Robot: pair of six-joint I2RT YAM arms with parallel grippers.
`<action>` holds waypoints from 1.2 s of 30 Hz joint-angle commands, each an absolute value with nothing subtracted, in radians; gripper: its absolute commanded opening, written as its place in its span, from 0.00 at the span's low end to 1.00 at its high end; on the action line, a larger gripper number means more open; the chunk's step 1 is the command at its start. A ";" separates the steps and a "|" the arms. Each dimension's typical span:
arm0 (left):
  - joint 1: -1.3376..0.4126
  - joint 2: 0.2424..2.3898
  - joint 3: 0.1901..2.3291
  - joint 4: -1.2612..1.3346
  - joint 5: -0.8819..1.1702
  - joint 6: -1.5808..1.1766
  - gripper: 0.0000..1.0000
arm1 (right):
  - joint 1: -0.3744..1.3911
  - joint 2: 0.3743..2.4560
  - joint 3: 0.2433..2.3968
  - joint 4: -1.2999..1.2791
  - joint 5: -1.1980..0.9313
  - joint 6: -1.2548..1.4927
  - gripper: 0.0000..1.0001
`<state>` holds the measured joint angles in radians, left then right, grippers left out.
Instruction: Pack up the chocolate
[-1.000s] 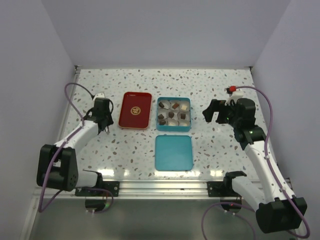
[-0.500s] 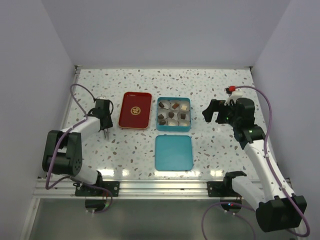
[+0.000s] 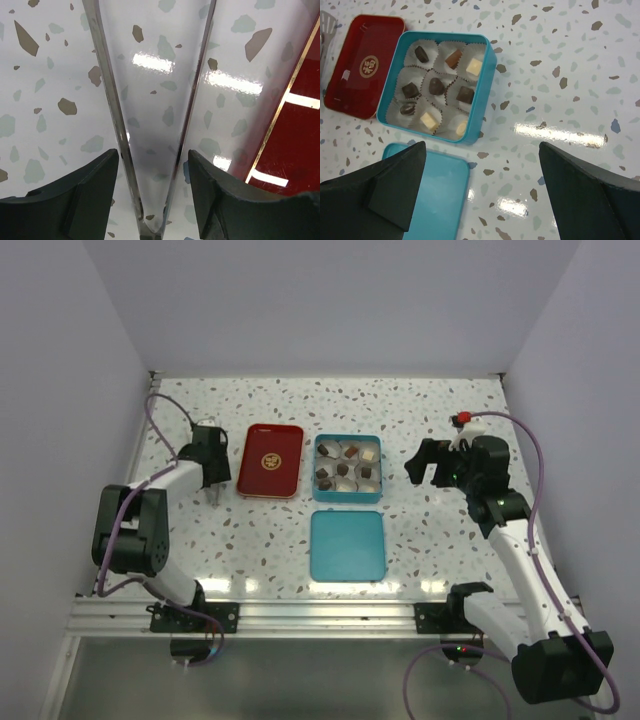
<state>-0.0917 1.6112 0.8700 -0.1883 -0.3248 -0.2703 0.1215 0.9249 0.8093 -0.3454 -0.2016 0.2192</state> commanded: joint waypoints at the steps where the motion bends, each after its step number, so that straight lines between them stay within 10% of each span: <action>1: -0.083 1.617 0.910 -0.140 -0.327 -0.249 0.64 | 0.120 0.922 0.815 -0.334 -0.209 0.218 0.99; 10: -0.083 1.583 0.925 -0.164 -0.345 -0.253 0.72 | 0.120 0.922 0.818 -0.334 -0.207 0.218 0.99; 13: -0.083 1.505 0.911 -0.170 -0.365 -0.261 1.00 | 0.120 0.927 0.816 -0.334 -0.206 0.218 0.99; 22: -0.141 1.261 0.891 -0.213 -0.402 -0.276 1.00 | 0.129 0.954 0.822 -0.339 -0.192 0.218 0.99; 36: -0.710 1.158 0.759 -0.273 -0.515 -0.486 1.00 | 0.448 1.068 0.761 -0.440 0.061 0.390 0.89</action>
